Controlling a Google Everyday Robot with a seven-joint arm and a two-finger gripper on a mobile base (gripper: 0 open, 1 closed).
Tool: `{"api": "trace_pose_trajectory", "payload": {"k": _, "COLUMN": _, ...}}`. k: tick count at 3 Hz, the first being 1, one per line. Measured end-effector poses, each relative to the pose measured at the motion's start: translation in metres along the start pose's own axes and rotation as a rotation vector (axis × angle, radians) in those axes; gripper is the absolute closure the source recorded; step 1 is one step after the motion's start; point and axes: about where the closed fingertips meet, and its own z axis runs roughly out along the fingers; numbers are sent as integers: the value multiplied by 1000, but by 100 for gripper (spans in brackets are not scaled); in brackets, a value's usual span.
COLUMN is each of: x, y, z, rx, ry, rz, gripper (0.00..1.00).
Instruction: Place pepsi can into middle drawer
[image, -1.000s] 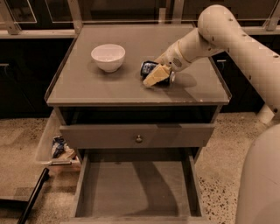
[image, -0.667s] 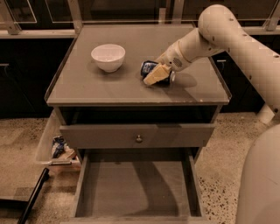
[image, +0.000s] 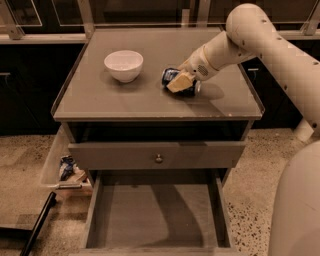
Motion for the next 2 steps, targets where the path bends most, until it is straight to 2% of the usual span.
{"api": "trace_pose_trajectory", "payload": {"k": 1, "x": 8, "y": 13, "z": -11, "rx": 21, "ry": -17, "rz": 1, "gripper": 100}}
{"api": "trace_pose_trajectory", "payload": {"k": 2, "x": 19, "y": 41, "z": -35, "rx": 51, "ry": -68, "rz": -13, "gripper": 100}}
